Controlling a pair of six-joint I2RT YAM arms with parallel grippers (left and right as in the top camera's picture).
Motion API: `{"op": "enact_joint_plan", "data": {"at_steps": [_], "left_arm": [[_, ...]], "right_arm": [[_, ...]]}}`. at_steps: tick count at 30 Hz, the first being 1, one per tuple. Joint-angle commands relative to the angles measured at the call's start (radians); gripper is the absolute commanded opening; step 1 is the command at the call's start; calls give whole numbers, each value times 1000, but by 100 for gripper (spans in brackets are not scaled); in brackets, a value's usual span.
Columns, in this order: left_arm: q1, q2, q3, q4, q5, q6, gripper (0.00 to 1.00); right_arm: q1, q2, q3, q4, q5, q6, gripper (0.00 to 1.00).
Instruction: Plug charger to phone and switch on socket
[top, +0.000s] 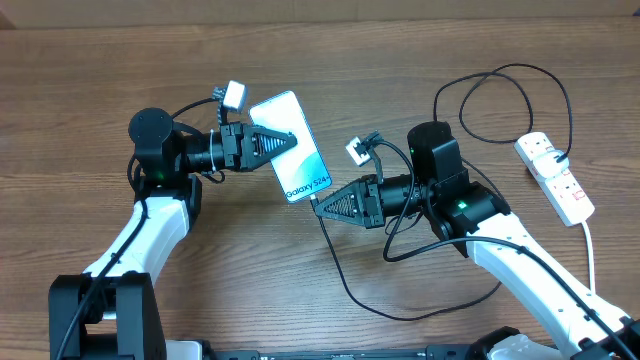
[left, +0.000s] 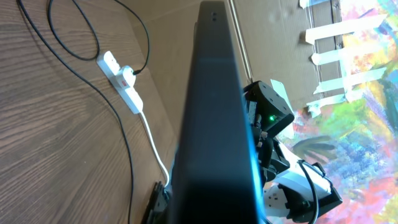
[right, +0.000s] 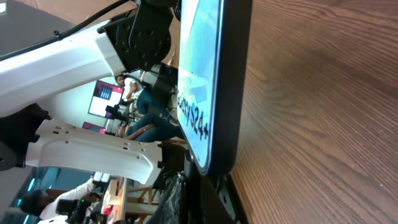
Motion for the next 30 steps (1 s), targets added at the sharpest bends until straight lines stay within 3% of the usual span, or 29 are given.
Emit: {"op": "enact_joint_plan", "data": {"at_steps": [1,21,30], "left_arm": [[-16,5,24,8,32,6,4],[-39,5,23,8,119,118,4],[-40,5,20,6,119,117,4]], "right_arm": [[3,5,15,21,55,1,4],[2,5,15,14,94,-8,4],[-8,5,15,-61,94,-131,4]]}}
